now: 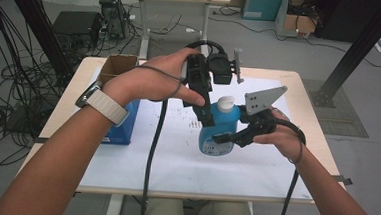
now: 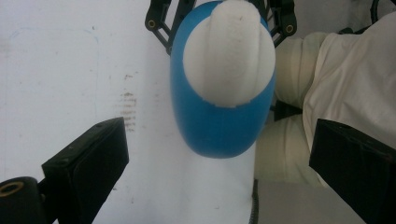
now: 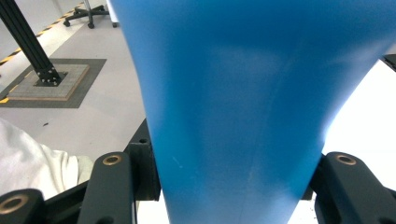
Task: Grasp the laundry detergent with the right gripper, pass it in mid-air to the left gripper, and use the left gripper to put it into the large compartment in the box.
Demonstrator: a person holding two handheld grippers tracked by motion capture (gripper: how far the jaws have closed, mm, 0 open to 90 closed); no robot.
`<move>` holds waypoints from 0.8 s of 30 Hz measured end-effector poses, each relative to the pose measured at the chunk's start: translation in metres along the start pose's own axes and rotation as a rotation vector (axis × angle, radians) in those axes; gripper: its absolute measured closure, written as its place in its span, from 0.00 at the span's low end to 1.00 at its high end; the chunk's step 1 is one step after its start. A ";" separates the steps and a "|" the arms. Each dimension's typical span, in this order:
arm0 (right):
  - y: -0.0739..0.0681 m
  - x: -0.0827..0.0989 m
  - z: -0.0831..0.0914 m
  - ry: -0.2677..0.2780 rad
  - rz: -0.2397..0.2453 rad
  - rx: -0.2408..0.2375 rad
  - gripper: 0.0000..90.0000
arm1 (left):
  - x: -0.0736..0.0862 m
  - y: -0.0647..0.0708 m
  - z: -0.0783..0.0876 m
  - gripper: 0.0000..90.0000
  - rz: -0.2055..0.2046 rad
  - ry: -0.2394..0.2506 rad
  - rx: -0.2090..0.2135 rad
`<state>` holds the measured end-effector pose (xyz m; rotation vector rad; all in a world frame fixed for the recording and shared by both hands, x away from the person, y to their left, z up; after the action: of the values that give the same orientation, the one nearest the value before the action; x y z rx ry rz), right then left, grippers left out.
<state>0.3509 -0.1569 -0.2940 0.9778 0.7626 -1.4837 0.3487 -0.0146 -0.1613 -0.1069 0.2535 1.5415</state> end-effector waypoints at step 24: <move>-0.001 0.001 -0.003 -0.008 0.003 0.002 0.49 | 0.001 -0.002 0.000 0.06 0.002 0.001 -0.001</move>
<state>0.3507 -0.1542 -0.2965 0.9739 0.7537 -1.4853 0.3503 -0.0137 -0.1618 -0.1090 0.2536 1.5433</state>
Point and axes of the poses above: each handheld gripper's, and its own axes: z roughly backward along the jaws, x roughly out of its underside, y roughly to its right, the point moved 3 cm from there along -z, roughly forward along the jaws, and after that the axes turned 9 degrees about x, right-handed, at the moved point
